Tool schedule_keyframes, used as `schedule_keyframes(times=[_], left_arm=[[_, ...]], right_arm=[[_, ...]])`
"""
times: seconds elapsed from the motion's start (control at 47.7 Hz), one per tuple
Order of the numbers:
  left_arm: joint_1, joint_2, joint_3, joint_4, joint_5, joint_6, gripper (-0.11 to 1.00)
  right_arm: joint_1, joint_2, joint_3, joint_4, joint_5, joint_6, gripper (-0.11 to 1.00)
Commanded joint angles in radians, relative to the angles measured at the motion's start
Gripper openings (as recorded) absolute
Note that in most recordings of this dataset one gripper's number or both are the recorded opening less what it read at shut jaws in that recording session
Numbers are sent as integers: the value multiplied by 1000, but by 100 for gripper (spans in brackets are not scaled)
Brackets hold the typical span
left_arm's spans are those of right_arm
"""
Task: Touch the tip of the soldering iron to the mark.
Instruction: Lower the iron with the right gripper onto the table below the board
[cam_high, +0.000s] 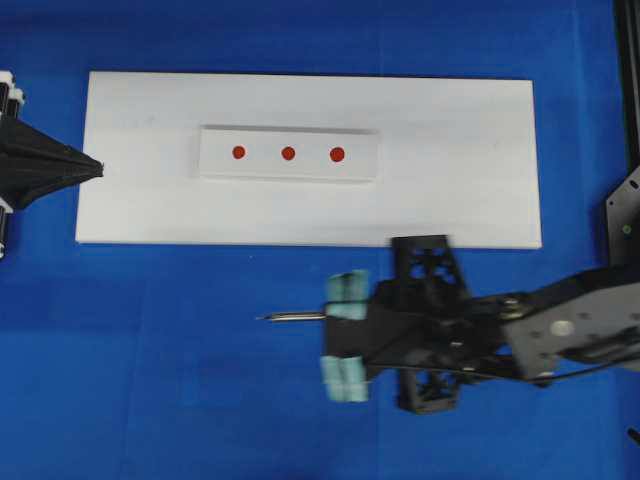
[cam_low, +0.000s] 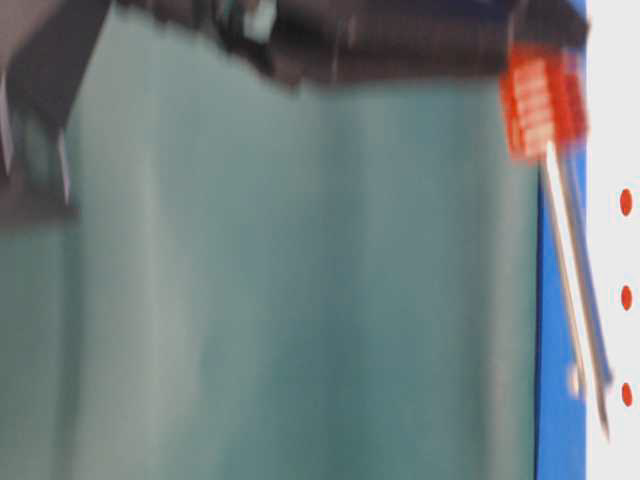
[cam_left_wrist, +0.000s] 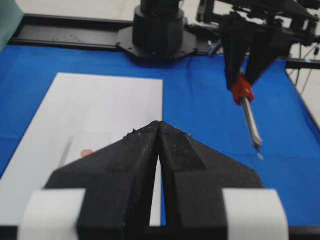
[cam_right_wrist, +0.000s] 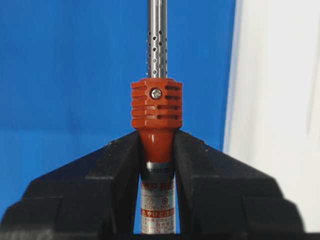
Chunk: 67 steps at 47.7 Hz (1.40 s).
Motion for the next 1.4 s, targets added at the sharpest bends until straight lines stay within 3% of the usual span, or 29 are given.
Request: schedule_keyframes(times=[0.0, 0.272, 0.503, 0.754, 1.152, 1.382], left_arm=[[0, 3, -12, 2, -9, -2, 0], [0, 3, -12, 2, -12, -2, 0], [0, 2, -9, 2, -9, -2, 0], [0, 2, -9, 2, -9, -2, 0], [0, 2, -9, 2, -8, -2, 0], [0, 3, -9, 2, -8, -2, 0]], right_arm=[[-15, 17, -72, -5, -9, -21, 6], [-48, 97, -179, -5, -15, -61, 6], [-57, 123, -181, -2, -43, -74, 6], [-61, 135, -130, 3, -117, -60, 6], [-95, 207, 12, 8, -387, 6, 6], [-95, 236, 55, 17, -514, 9, 6]])
